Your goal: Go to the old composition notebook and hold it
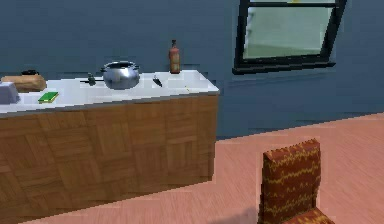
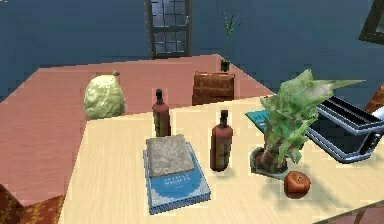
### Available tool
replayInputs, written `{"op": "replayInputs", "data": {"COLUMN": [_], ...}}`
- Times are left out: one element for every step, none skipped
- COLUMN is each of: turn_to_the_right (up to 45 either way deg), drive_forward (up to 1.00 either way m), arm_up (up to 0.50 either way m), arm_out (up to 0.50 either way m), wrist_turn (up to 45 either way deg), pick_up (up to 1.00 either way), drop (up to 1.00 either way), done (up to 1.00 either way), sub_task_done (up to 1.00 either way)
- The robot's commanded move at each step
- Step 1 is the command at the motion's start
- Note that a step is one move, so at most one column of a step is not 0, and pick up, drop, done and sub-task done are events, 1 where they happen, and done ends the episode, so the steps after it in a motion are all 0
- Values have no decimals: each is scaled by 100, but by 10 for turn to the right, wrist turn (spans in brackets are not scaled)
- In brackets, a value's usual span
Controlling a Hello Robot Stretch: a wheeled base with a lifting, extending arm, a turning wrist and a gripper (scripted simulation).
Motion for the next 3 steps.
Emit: {"op": "replayInputs", "data": {"turn_to_the_right": [0,0,0], "drive_forward": [0,0,0], "arm_up": [38,0,0], "arm_out": [0,32,0], "wrist_turn": [0,0,450], "pick_up": [0,0,0], "drop": [0,0,0], "done": [0,0,0], "sub_task_done": [0,0,0]}}
